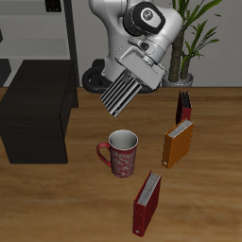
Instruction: Place the striped book in the top region of the shelf
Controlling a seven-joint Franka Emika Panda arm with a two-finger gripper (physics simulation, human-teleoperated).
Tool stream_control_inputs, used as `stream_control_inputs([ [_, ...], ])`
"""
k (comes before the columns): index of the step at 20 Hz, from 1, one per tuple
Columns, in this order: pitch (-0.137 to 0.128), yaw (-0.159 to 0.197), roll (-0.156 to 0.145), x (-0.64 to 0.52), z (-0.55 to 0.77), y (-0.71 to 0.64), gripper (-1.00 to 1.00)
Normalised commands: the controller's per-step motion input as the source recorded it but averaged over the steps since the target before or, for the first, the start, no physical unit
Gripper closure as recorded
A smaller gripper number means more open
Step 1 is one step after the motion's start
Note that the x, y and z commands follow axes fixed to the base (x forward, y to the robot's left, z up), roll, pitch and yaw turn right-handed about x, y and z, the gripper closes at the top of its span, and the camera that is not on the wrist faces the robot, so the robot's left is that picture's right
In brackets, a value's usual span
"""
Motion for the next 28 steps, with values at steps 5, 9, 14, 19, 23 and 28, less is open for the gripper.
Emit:
stream_control_inputs([
  [5,0.024,0.019,-0.031,0.14,-0.14,0.19,1.0],
  [9,0.006,0.02,-0.043,0.05,-0.16,0.05,1.0],
  [14,-0.011,0.002,-0.073,0.06,-0.09,-0.13,1.0],
  [19,0.016,-0.018,-0.101,0.1,-0.06,-0.22,1.0],
  [23,0.006,0.004,-0.028,0.01,-0.07,-0.05,1.0],
  [28,0.016,-0.012,-0.069,0.1,-0.09,-0.16,1.0],
])
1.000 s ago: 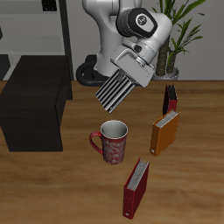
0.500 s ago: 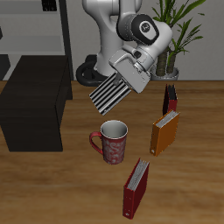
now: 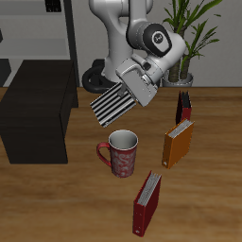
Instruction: Place the striped book in the top region of the shelf
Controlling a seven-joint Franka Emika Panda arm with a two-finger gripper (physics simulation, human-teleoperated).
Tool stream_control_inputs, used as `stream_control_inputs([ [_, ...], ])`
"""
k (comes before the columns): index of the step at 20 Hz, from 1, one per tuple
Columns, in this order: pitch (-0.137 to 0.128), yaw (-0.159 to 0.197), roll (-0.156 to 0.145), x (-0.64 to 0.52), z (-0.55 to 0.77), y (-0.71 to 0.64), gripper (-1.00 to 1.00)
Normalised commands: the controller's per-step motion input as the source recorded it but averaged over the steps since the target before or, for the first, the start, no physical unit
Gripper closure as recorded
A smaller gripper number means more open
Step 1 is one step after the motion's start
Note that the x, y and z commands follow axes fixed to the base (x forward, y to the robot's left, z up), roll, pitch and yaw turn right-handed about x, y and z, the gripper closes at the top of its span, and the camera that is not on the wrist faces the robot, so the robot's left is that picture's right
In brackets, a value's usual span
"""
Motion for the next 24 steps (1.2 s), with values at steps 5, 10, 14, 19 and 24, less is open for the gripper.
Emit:
stream_control_inputs([
  [5,0.022,-0.017,-0.04,0.09,-0.03,-0.17,1.0],
  [10,0.02,-0.02,-0.039,0.03,-0.04,-0.16,1.0],
  [14,0.01,-0.02,-0.039,0.06,0.02,-0.18,1.0],
  [19,-0.007,-0.023,-0.05,0.05,0.05,-0.24,1.0],
  [24,-0.011,-0.032,-0.037,0.01,0.08,-0.16,1.0],
])
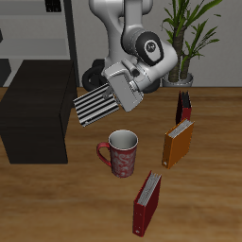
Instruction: Place the striped book in the top region of the shelf
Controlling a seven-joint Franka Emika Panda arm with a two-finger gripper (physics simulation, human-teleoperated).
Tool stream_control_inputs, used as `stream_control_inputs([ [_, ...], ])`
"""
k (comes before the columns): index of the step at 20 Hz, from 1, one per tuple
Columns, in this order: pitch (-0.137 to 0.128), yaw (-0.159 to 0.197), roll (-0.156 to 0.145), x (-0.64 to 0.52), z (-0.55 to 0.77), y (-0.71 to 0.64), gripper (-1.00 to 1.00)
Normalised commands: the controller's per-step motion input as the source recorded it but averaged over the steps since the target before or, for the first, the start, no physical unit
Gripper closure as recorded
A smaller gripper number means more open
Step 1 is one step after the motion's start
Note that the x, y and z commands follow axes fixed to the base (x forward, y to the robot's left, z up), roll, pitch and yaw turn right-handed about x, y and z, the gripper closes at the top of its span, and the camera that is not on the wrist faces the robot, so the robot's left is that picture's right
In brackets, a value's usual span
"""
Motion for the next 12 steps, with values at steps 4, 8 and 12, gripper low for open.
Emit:
stream_control_inputs([
  [4,0.014,-0.008,-0.015,0.05,-0.03,-0.08,1.0],
  [8,-0.016,-0.001,-0.038,0.03,0.03,-0.07,1.0],
  [12,0.017,0.028,-0.088,0.18,-0.03,-0.11,1.0],
])
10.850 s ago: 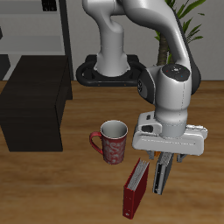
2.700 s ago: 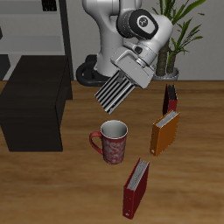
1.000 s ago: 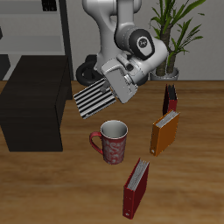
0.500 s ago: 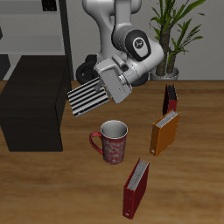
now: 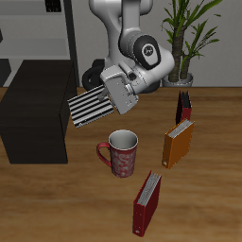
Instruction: Place the striped book in the top region of the shelf
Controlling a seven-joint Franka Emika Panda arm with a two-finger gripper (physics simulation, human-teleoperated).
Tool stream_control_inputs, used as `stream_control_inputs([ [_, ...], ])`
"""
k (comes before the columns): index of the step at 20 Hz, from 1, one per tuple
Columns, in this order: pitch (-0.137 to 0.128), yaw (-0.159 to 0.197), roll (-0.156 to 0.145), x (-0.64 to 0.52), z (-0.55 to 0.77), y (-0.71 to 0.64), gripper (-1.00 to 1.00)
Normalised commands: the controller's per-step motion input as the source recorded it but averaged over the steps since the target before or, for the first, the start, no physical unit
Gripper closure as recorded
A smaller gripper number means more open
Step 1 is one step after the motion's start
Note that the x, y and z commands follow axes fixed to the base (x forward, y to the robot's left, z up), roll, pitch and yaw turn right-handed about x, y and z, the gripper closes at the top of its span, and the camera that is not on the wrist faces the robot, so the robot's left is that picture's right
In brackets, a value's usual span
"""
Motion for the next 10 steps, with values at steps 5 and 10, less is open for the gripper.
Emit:
stream_control_inputs([
  [5,0.023,0.008,-0.028,0.08,-0.07,0.06,1.0],
  [10,-0.008,0.014,0.021,-0.05,-0.01,0.27,1.0],
])
